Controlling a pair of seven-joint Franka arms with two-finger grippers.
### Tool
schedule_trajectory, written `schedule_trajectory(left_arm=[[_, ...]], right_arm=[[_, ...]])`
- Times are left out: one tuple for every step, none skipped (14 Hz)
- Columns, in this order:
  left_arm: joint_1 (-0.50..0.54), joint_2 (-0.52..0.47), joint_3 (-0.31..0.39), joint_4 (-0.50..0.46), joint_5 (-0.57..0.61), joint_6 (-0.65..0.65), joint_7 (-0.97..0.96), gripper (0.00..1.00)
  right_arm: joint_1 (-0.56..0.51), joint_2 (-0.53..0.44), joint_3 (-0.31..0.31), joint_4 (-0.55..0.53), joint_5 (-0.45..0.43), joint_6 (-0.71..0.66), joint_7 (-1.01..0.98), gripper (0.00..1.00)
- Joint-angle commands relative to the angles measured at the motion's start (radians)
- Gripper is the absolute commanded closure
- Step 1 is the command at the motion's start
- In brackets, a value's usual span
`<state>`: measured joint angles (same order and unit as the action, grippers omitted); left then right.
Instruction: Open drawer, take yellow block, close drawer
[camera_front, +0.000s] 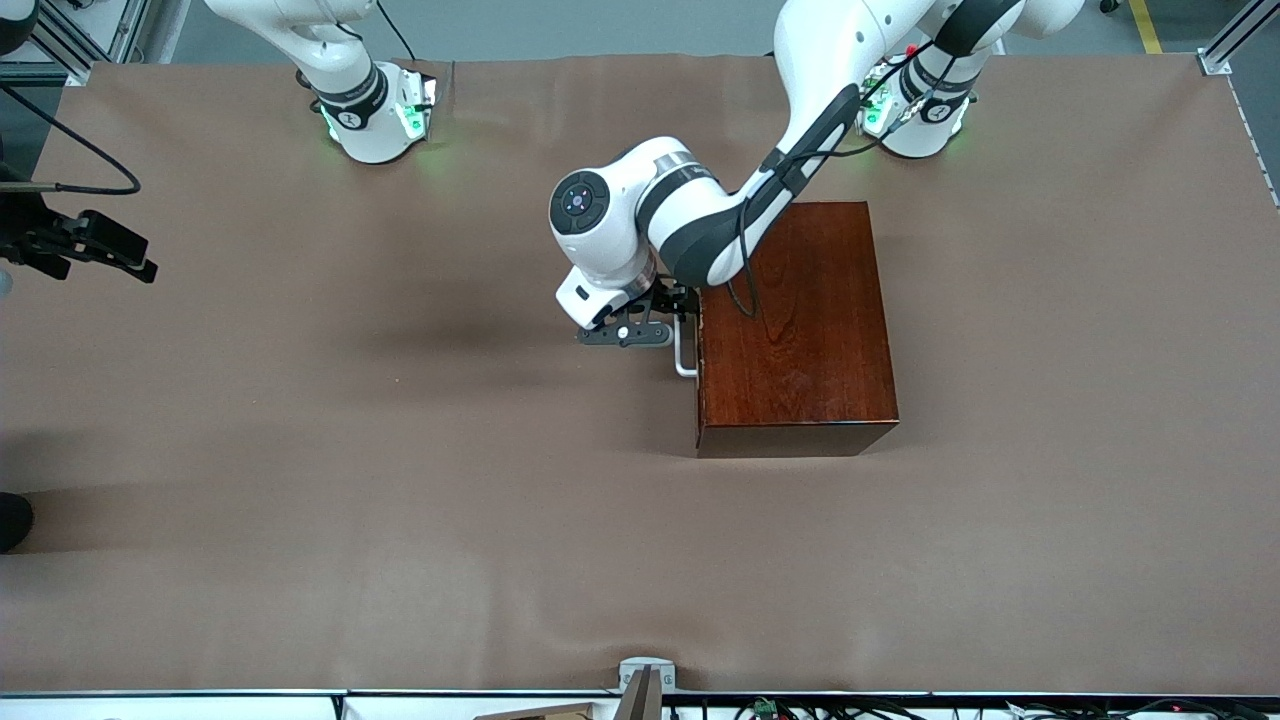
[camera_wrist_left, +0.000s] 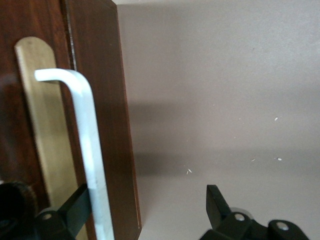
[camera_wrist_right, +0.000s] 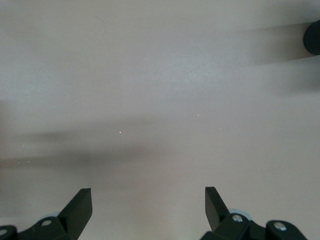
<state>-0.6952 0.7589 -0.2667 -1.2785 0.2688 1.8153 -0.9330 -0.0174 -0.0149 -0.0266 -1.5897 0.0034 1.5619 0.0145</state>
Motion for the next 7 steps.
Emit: schedule_trajectory(left_arm=[[-0.006,0.023,0.001,0.028,0.023,0.015,-0.006,0.00],[-0.006,0.023,0.001,0.030,0.021,0.016,-0.006,0.00],[-0.007,0.020,0.000,0.031,0.020,0.018,-0.006,0.00],[-0.009,0.020,0.000,0.031,0.018,0.041,-0.009,0.00],[-0.010,0.020,0.000,0.031,0.015,0.062,-0.009,0.00],[-0.012,0.020,0.000,0.031,0.013,0.084,-0.009,0.00],[-0.015,0.022,0.000,0.031,0.012,0.113,-0.010,0.00]], right_arm=[[0.005,0.003,-0.001,0.011,0.001,-0.008,0.016,0.00],[0.005,0.003,-0.001,0.011,0.000,-0.008,0.016,0.00],[0.005,0.003,-0.001,0.011,0.000,-0.008,0.016,0.00],[0.005,0.003,-0.001,0.011,0.001,-0.008,0.016,0.00],[0.005,0.003,-0.001,0.011,0.000,-0.008,0.016,0.00],[0.005,0.003,-0.001,0.011,0.000,-0.008,0.016,0.00],[0.005,0.003,-0.001,0.011,0.001,-0.008,0.016,0.00]])
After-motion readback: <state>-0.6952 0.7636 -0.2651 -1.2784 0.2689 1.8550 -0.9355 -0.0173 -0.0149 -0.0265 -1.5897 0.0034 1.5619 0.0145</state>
